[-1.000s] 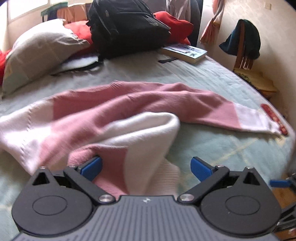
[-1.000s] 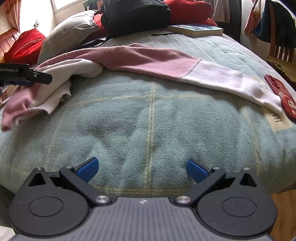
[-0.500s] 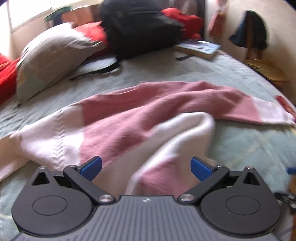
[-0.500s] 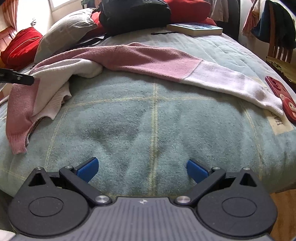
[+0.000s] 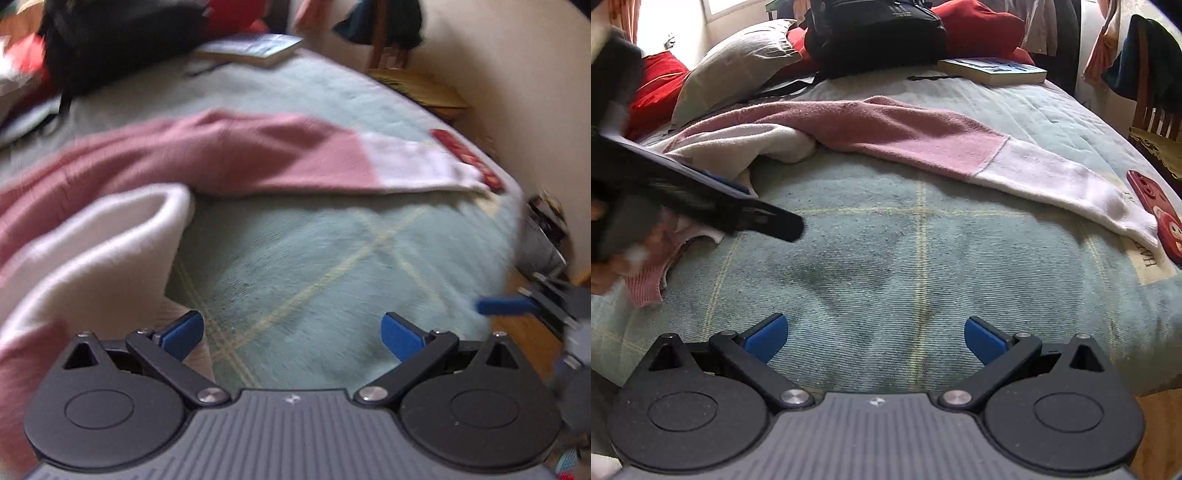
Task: Fold clothes
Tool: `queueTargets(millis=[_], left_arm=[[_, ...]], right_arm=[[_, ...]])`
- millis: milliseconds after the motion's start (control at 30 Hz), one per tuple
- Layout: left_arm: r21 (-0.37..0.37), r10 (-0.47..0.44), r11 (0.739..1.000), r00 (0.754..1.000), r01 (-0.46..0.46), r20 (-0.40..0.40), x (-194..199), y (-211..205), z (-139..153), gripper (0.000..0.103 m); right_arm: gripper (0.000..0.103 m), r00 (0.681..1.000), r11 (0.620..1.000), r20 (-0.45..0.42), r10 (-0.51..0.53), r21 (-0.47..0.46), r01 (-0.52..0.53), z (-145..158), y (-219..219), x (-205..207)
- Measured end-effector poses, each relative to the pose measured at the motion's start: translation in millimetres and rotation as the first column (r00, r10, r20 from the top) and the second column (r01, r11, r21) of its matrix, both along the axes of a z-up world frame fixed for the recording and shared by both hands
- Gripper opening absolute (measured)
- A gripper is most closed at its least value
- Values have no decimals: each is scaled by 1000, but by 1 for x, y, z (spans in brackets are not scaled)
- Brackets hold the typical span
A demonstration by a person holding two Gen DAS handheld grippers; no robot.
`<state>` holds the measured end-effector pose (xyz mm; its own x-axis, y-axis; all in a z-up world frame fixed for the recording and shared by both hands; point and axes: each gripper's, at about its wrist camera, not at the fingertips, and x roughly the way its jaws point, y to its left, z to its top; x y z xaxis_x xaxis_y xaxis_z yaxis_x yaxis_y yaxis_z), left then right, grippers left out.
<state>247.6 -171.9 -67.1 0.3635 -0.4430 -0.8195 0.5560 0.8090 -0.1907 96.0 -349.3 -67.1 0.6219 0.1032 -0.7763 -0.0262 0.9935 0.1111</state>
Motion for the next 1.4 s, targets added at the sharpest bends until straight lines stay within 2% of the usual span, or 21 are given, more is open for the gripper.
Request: queueTargets(millis=[133,267,300,400,600,700,800,900,967,1100,1233,1400], left_arm=[[-24,80,997,996,-79,43,1,16,8,98],[42,129,990,977,-138,170,5,38,28,98],[49,141,987,974,-152,179,9,45,31,98],[45,175,982,969,-185,173,22,69,38,93],[-32,181,983,977,-179,113,31,98,49,89],[-3,155,988,977,-156,146,21,100,52,89],[57,164,983,969,-177,182,13,107,53,92],[39,157,985,973,-166,171,2,118,52,93],[47,146,986,971,-158,192,-9,118,53,93],[70,145,983,959,-167,244,-36,117,55,96],[69,137,984,947,-163,291,-68,116,60,97],[51,160,980,913,-193,375,-98,114,68,100]], right_arm=[[103,1000,1000,2,-12,9,12,0,-5,-1],[103,1000,1000,-3,-19,21,19,-4,-6,2],[103,1000,1000,-2,-16,25,16,-5,-6,2],[103,1000,1000,-2,0,25,0,-5,-2,2],[103,1000,1000,-6,6,26,-6,-5,0,2],[103,1000,1000,-7,10,27,-10,-5,2,3],[103,1000,999,-4,25,35,-25,-4,6,5],[103,999,996,11,51,66,-52,-2,10,8],[103,997,993,21,78,87,-80,2,14,12],[103,988,985,64,141,90,-146,9,29,19],[103,978,966,82,193,157,-204,9,39,31],[103,959,932,116,260,228,-281,5,47,49]])
